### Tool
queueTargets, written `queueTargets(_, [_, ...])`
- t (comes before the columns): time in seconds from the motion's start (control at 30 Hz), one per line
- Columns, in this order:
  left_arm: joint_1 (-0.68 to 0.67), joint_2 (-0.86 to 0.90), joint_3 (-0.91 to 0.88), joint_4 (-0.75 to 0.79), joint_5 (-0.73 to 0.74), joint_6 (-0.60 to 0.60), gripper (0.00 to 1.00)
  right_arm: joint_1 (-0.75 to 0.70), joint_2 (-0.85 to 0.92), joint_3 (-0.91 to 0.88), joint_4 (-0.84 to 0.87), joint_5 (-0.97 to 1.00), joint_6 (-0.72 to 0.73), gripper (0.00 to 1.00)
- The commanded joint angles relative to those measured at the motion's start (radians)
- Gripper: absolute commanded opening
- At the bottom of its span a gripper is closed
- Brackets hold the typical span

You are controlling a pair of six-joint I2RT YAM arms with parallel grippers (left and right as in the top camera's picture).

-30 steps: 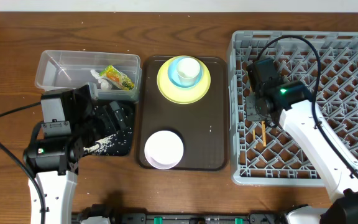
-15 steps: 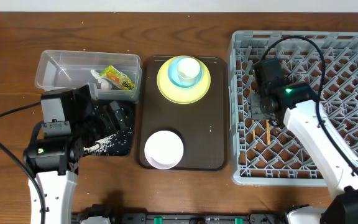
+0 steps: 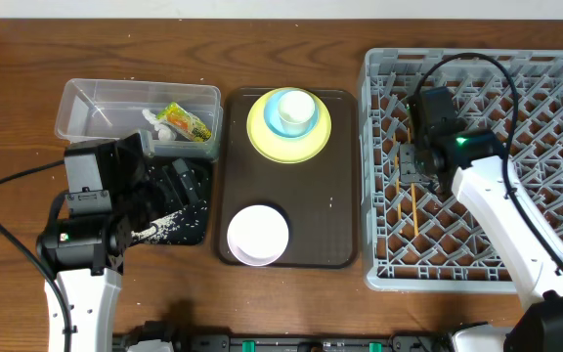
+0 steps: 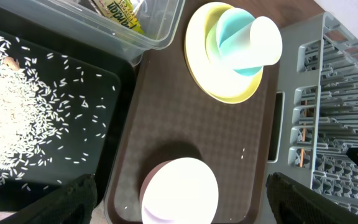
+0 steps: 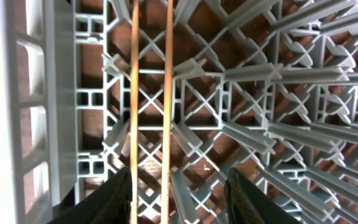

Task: Sort waste into correct bins and load items into the dishwasher rack
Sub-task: 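Insert the chopstick into the dish rack beside the first, then move the right gripper to the pink bowl on the tray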

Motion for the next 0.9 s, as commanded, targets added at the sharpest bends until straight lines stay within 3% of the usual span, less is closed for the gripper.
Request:
queueTargets(0.0, [0.005,0.000,0.004,0.000,-0.005,0.013,0.90,-0.004,0.001,-0.006,0.016,-0.135,-0.006,0.49])
queueTargets(0.17, [0.005,0.000,0.004,0.000,-0.005,0.013,0.90,-0.003,0.001,-0.006,0.020,-0.380,-0.006,0.55])
queueTargets(0.4, [0.005,0.000,0.004,0.000,-0.005,0.013,0.90,0.066,0.001,-0.006,0.128,-0.742,-0.085,0.46])
queueTargets(0.7, [0.005,0.000,0.004,0.000,-0.005,0.013,0.90,0.334,0.001,-0.006,0.149,-0.752,-0.220,0.51])
queueTargets(0.87, [0.005,0.000,0.004,0.000,-0.005,0.013,0.90,0.502,0.001,-0.006,0.164,-0.600,-0.227,0.53])
